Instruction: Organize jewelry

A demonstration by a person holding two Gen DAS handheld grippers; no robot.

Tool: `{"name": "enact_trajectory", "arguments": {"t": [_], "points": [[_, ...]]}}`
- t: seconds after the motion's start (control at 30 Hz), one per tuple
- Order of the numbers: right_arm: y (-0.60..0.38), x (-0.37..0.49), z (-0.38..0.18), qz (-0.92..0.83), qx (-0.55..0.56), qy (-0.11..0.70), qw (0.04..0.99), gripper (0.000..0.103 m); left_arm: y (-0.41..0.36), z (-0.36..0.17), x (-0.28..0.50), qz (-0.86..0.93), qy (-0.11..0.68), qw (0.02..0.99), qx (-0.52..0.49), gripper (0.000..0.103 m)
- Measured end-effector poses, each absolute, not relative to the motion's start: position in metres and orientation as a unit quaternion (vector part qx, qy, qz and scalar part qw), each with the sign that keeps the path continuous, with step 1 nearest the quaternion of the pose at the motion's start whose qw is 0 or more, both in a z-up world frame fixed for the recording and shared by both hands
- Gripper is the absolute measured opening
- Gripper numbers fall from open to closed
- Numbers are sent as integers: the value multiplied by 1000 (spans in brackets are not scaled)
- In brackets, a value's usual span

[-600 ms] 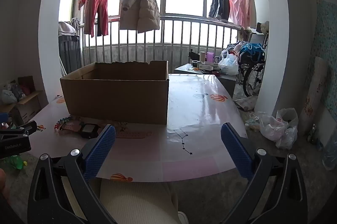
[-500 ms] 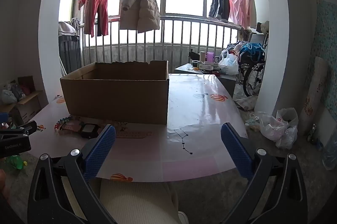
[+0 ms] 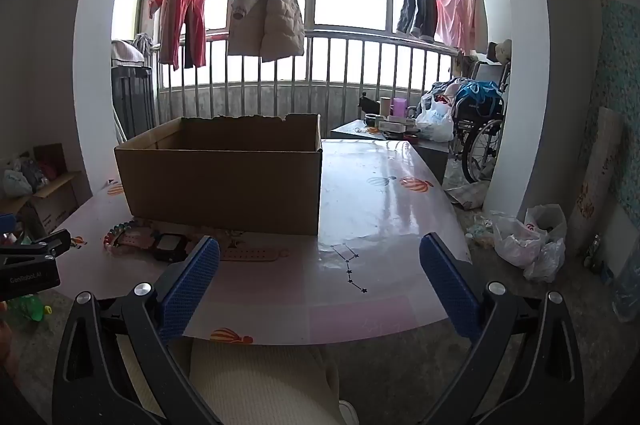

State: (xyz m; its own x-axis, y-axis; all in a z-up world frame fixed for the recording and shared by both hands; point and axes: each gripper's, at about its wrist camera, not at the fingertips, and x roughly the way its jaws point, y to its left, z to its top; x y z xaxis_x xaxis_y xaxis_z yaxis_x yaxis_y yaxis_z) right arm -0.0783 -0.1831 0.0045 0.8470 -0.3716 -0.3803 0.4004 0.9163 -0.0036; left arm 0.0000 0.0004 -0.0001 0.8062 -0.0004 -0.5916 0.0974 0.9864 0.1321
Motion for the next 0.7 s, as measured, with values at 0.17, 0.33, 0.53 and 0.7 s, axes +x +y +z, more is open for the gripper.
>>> {"name": "enact_trajectory", "arguments": {"t": [0.17, 0.33, 0.53, 0.7], "points": [[-183, -78, 5, -201, 38, 190, 960, 98, 2, -2, 0, -26, 310, 947, 78, 96], [-183, -78, 5, -201, 38, 190, 960, 98, 3, -1, 0, -25, 310, 947, 78, 96], [-183, -78, 5, -200, 38, 190, 960, 98, 2, 0, 0, -25, 310, 947, 78, 96], [-183, -78, 6, -201, 37, 189, 960, 98, 2, 1, 0, -25, 310, 947, 79, 96]]}}
